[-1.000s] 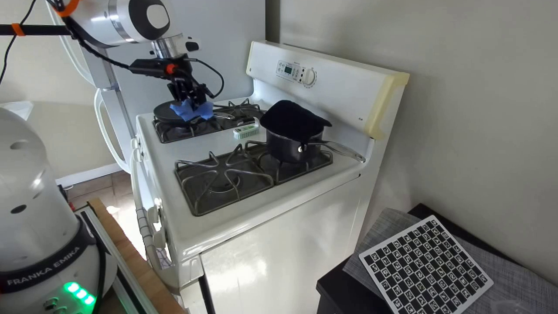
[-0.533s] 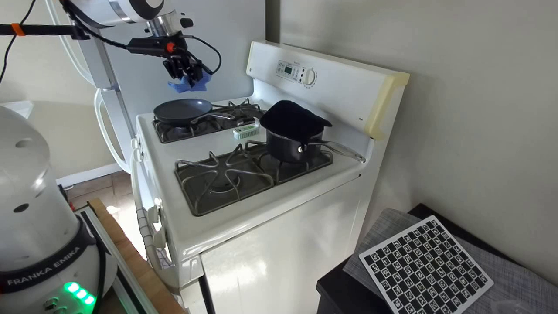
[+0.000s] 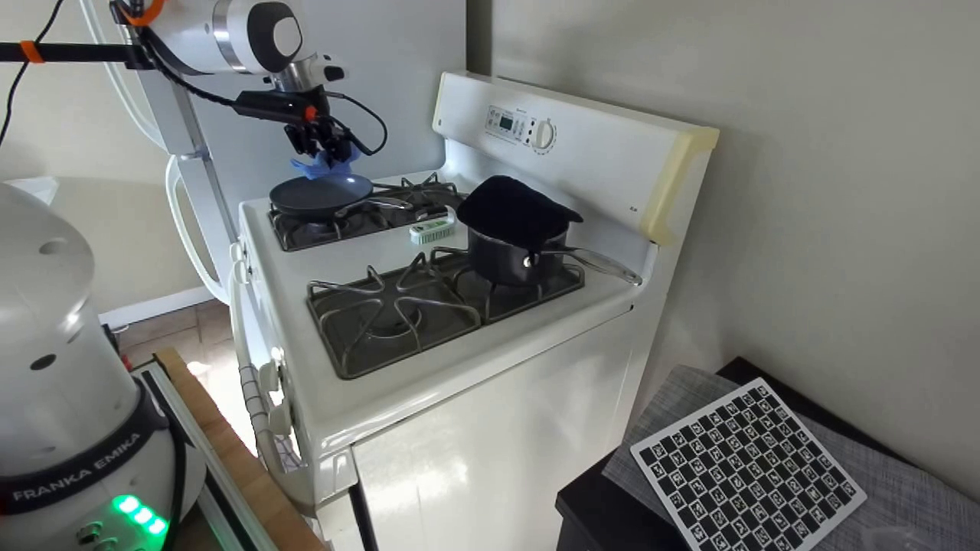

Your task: Use the towel to wipe the pan.

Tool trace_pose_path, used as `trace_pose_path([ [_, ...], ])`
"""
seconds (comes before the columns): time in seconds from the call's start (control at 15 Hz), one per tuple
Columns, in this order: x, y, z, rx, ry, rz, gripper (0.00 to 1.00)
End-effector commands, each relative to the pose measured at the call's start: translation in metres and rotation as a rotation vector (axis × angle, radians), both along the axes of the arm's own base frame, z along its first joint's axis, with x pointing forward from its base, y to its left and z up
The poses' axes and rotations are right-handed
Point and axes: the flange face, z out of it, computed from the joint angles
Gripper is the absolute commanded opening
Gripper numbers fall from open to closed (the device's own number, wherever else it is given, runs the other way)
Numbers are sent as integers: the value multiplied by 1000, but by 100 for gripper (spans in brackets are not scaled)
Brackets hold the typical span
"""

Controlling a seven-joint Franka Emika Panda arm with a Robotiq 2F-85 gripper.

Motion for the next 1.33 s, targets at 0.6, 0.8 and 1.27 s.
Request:
trace_pose_path([
  [0.6,2,33,-24,14,64,88,94],
  [0.8,5,32,-29,18,64,100,100],
  [1.27,15,26,-47,16,29,151,52],
])
